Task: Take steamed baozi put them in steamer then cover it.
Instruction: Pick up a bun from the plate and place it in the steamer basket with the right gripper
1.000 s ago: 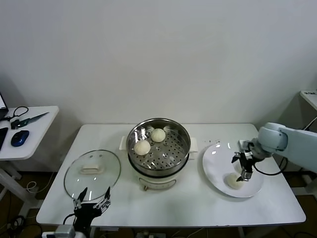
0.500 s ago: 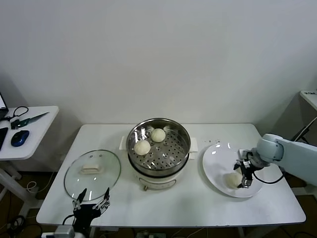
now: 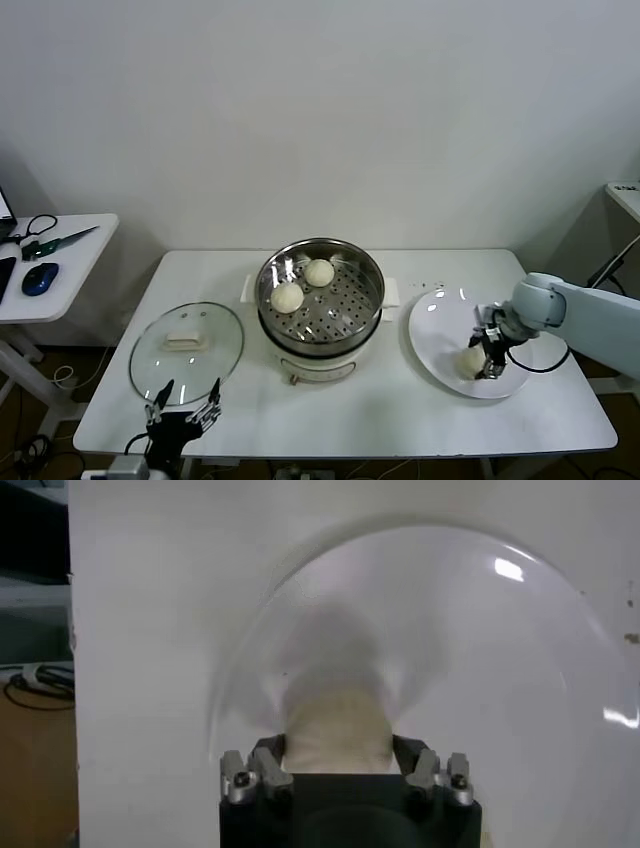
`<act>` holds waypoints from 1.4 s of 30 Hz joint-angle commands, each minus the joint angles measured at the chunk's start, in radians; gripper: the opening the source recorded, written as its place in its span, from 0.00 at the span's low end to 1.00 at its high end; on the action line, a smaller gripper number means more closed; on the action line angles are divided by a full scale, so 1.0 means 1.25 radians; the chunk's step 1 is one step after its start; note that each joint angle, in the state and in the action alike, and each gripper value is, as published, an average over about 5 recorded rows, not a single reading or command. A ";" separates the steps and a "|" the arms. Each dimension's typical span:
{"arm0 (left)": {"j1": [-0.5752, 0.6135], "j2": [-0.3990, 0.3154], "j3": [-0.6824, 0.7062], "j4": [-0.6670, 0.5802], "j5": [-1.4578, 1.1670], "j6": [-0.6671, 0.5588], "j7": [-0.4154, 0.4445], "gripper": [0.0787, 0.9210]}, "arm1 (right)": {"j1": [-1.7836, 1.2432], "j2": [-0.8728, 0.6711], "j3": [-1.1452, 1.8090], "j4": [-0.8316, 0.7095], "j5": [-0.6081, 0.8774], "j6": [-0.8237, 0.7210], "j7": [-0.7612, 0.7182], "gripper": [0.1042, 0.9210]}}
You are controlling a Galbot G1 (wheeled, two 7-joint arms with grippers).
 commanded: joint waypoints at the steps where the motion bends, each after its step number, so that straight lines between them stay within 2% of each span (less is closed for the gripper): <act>1: -0.001 0.000 0.001 0.000 0.000 0.000 0.000 0.88 | 0.156 0.015 -0.089 0.008 0.008 0.027 -0.024 0.73; 4: 0.001 0.001 0.000 -0.002 -0.001 0.001 0.000 0.88 | 0.366 0.072 -0.218 0.003 0.043 0.102 -0.066 0.73; 7: -0.002 0.002 0.000 -0.002 0.000 0.003 0.000 0.88 | 0.551 0.166 -0.310 -0.011 0.076 0.243 -0.118 0.73; 10: -0.007 0.003 0.001 -0.001 0.003 0.005 0.000 0.88 | 0.666 0.252 -0.326 -0.004 0.095 0.370 -0.150 0.73; 14: -0.006 0.003 0.004 0.000 0.009 0.005 0.001 0.88 | 0.736 0.345 -0.282 0.080 0.093 0.455 -0.156 0.73; 22: 0.001 0.003 -0.002 -0.003 0.010 0.001 0.000 0.88 | 0.616 0.456 -0.211 0.215 -0.087 0.548 -0.087 0.73; 31: 0.003 -0.001 -0.011 -0.007 0.004 0.000 -0.002 0.88 | 0.433 0.539 -0.196 0.156 -0.268 0.599 -0.020 0.73; 42: 0.006 -0.001 -0.020 -0.005 -0.003 -0.001 -0.004 0.88 | 0.319 0.561 -0.182 0.099 -0.324 0.580 0.017 0.73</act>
